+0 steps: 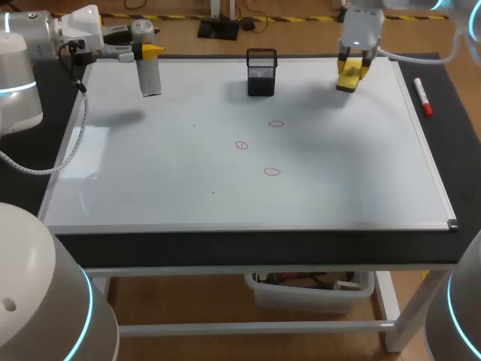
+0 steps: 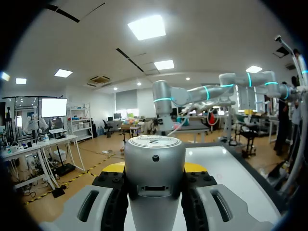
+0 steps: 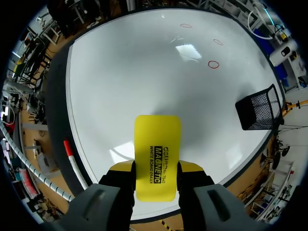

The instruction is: Pick up the inspection probe, press it on each red-marked spot on the whiteboard one by one, put down the probe, pick up the eraser, and wipe off all the red marks.

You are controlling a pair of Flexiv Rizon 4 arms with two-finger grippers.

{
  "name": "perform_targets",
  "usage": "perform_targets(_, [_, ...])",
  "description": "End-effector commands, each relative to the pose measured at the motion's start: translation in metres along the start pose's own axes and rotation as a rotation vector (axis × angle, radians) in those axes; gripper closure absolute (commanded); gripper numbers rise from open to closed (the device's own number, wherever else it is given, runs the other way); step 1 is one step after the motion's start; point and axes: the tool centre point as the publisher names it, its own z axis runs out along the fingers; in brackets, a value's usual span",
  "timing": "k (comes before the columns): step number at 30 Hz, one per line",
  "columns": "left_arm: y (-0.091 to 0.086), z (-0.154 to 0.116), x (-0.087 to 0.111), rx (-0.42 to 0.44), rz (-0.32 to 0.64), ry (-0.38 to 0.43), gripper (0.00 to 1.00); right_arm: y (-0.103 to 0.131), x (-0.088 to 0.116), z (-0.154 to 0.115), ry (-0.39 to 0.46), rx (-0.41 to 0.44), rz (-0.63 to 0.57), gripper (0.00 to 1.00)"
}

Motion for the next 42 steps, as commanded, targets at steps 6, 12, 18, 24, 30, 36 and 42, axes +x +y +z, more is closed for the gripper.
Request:
perform_targets(6, [-0.001, 0.000, 0.002, 0.001, 0.003, -0.005, 1.00, 0.042, 0.045, -0.016, -0.013, 0.127, 0.071, 1.00])
perform_targets(12, [-0.001, 0.000, 0.002, 0.001, 0.003, -0.005, 1.00, 0.055, 0.062, -0.015, -0.027, 0.129, 0.127, 1.00])
perform_targets(18, [-0.001, 0.000, 0.002, 0.001, 0.003, -0.005, 1.00, 0.062, 0.075, -0.011, -0.016, 0.131, 0.158, 1.00])
perform_targets(24, [-0.001, 0.000, 0.002, 0.001, 0.003, -0.005, 1.00, 0.064, 0.084, -0.011, -0.017, 0.149, 0.177, 1.00])
perform_targets(30, [-0.001, 0.000, 0.002, 0.001, 0.003, -0.005, 1.00, 0.063, 0.089, -0.010, -0.035, 0.142, 0.196, 1.00])
perform_targets(36, [-0.001, 0.000, 0.002, 0.001, 0.003, -0.005, 1.00, 0.065, 0.091, -0.008, -0.020, 0.126, 0.189, 1.00])
perform_targets(42, [-0.001, 0.000, 0.002, 0.001, 0.003, -0.005, 1.00, 0.065, 0.091, -0.008, -0.011, 0.118, 0.177, 1.00])
